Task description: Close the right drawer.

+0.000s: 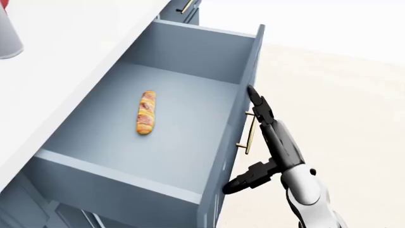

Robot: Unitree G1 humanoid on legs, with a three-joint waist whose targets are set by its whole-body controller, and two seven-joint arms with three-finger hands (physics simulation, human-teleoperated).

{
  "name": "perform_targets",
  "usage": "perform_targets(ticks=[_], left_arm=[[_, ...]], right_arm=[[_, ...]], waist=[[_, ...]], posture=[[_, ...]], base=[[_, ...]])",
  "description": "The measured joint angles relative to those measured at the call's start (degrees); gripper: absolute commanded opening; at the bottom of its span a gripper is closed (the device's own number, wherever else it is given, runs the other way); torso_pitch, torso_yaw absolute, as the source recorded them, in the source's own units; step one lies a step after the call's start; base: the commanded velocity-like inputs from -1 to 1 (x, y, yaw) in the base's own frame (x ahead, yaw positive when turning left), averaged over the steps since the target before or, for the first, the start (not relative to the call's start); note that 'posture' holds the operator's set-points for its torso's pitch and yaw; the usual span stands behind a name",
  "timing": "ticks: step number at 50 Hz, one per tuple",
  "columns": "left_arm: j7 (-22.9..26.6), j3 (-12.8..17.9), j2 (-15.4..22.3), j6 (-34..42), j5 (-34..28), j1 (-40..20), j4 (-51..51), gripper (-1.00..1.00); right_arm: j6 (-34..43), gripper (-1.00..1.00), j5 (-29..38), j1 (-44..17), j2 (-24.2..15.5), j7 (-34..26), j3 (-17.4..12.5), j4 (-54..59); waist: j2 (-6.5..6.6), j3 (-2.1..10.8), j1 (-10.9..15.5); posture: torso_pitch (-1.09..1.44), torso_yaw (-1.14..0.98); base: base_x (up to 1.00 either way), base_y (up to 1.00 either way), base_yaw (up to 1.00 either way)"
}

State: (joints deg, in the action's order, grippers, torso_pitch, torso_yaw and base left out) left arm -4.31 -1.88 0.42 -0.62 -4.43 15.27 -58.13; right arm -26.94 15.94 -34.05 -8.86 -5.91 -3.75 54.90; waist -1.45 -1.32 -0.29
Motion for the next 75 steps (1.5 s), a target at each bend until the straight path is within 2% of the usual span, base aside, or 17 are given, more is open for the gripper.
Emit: perform_targets(ticks=[31, 53, 75], left_arm=[[-0.6, 0.3, 0.7, 0.0, 0.7, 0.0, 0.0, 1.00], [-0.4, 0.2, 0.3, 0.3, 0.3, -0.3, 0.0, 1.00], [-0.3, 0.2, 0.4, 0.3, 0.5, -0.2, 0.0, 1.00]], right_arm=[[0.6, 1.00, 1.3, -2.5, 2.0, -2.1, 1.2, 1.8], [-0.1, 1.00, 3.3, -6.5, 3.6, -3.0, 2.5, 6.6], [-4.0, 1.00, 6.5, -10.1, 7.1, -3.6, 4.5, 11.2]], waist=[[-0.10, 0.02, 0.2], [-0.15, -0.20, 0.4], [0.01, 0.09, 0.5]], posture=[[0.00, 0.00], [0.00, 0.00], [0.00, 0.00]], base=[[0.00, 0.00, 0.00], [0.00, 0.00, 0.00], [0.00, 0.00, 0.00]])
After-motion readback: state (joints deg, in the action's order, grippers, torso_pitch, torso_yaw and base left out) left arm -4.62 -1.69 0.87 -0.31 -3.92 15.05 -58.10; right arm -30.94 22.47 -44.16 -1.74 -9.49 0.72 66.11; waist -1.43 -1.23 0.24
